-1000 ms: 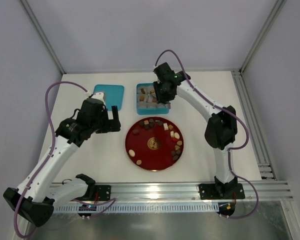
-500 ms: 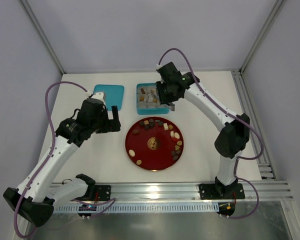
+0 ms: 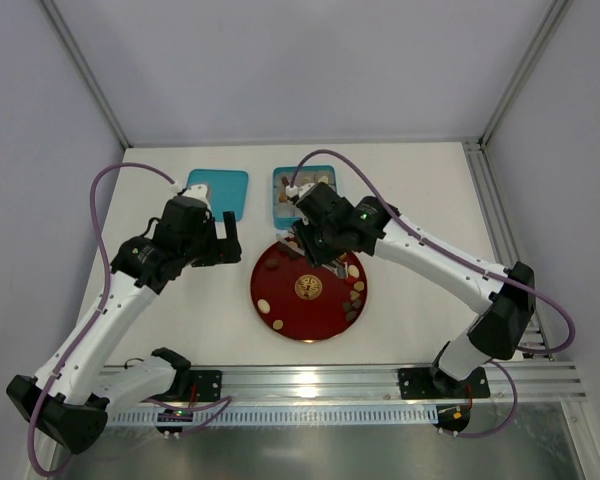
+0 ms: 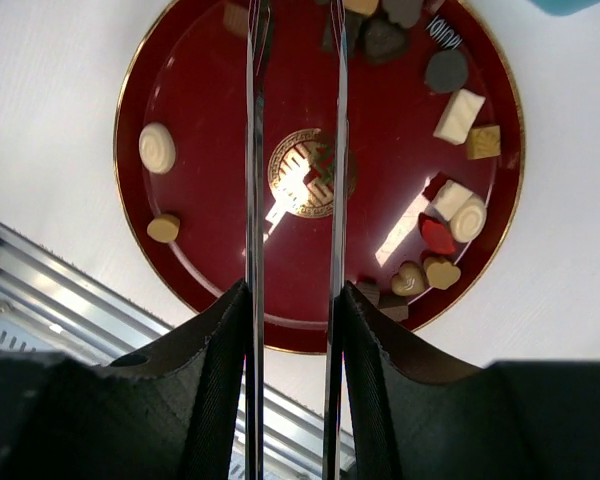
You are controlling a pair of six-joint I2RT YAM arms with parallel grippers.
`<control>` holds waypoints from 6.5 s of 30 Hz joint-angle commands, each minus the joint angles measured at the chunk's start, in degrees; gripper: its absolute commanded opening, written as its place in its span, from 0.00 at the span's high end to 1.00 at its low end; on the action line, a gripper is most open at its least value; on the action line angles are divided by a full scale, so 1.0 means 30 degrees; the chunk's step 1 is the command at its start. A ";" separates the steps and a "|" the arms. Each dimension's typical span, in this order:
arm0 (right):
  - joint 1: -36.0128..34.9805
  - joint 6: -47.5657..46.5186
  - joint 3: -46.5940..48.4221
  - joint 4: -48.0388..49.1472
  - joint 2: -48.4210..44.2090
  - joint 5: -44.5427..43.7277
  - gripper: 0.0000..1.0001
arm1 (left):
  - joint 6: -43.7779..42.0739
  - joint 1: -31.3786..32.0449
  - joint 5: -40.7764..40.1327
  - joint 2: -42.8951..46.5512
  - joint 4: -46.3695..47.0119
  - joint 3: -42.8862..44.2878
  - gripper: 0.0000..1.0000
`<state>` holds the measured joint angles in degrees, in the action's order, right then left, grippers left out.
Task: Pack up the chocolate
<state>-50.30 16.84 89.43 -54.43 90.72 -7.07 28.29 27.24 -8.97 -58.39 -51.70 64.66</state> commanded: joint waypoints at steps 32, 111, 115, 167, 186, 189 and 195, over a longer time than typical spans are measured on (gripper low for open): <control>-0.1454 -0.4764 -0.0132 0.1885 0.3393 0.1537 0.55 | 0.0061 -0.0087 -0.0436 0.0069 -0.0080 0.0740 0.00; 0.6043 -0.3211 0.4232 0.0068 0.2338 0.3880 0.69 | 0.0090 -0.0087 -0.0144 0.0040 0.0154 0.0799 0.00; 0.7010 -0.3065 0.5344 0.0274 0.3420 0.3267 0.70 | 0.0090 -0.0087 -0.0115 -0.0077 0.0183 0.0857 0.00; 0.7598 -0.2596 0.6343 0.1446 0.8111 0.1155 0.64 | 0.0002 -0.0087 -0.0319 0.0040 -0.0051 0.0770 0.00; 0.7598 -0.2537 0.8214 0.0744 0.7730 0.1303 0.61 | 0.0032 -0.0087 -0.0261 -0.0107 0.0008 0.0858 0.00; 0.7627 -0.2508 0.8656 0.0450 0.7146 0.0952 0.60 | 0.0002 -0.0087 -0.0290 -0.0165 0.0037 0.0887 0.00; 0.9203 -0.2011 0.7435 0.0711 0.5187 0.1595 0.59 | -0.0027 -0.0087 -0.0203 -0.0165 0.0124 0.0916 0.00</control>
<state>-26.09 9.47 112.75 -53.17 113.27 -2.79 28.27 27.24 -9.45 -58.65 -52.14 65.34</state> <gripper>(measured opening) 0.408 0.996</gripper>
